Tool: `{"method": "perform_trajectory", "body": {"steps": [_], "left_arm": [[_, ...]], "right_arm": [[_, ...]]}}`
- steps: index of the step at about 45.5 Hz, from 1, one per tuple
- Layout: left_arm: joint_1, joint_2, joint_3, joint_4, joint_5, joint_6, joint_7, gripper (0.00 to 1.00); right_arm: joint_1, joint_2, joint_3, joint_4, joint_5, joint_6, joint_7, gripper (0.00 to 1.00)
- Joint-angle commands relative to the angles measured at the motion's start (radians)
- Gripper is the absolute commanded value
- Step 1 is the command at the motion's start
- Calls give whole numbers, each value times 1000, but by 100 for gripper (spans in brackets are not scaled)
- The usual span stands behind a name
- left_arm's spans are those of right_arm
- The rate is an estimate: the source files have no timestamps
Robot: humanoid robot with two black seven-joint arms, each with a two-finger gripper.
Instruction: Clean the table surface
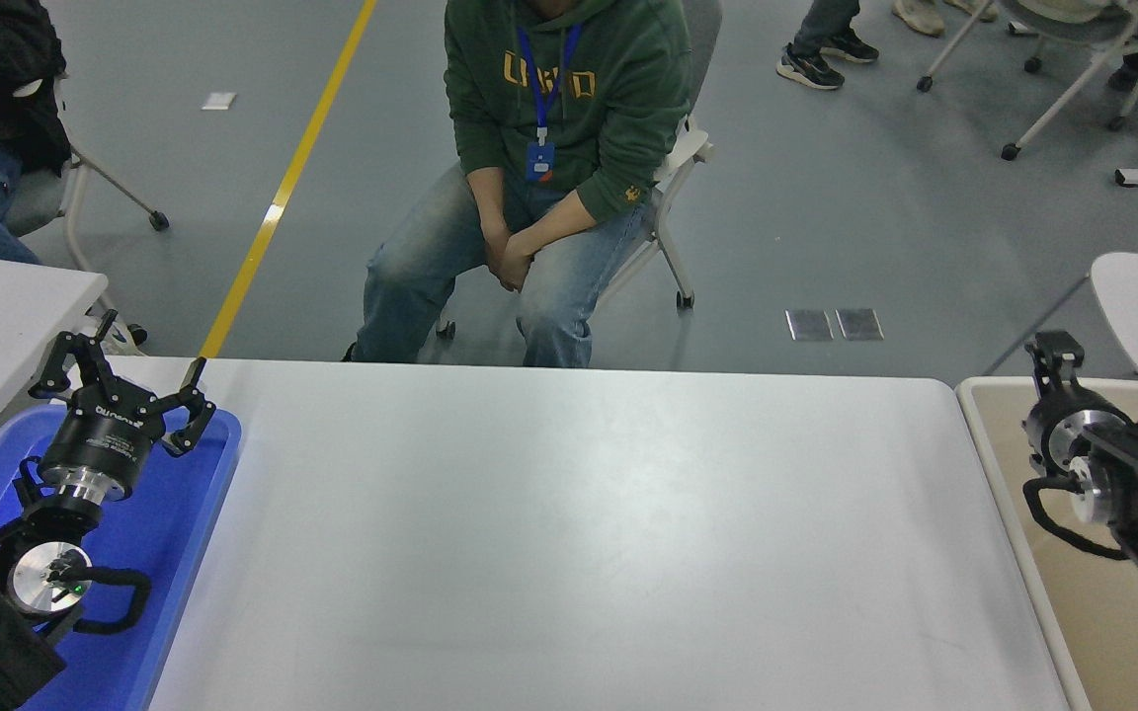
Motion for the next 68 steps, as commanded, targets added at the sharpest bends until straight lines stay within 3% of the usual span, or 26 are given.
{"method": "perform_trajectory", "body": {"steps": [1,27,38,68], "left_arm": [[0,0,-1,0,0,0,0,100],[0,0,1,0,0,0,0,100],[0,0,1,0,0,0,0,100],[0,0,-1,0,0,0,0,100]], "right_arm": [[-1,6,120,181,0,-1,10,100],[-181,318,422,253,0,5,185,100],[-223,410,515,242,0,60,198,100],[-237,442,502,237,-15,62,200,100]]}}
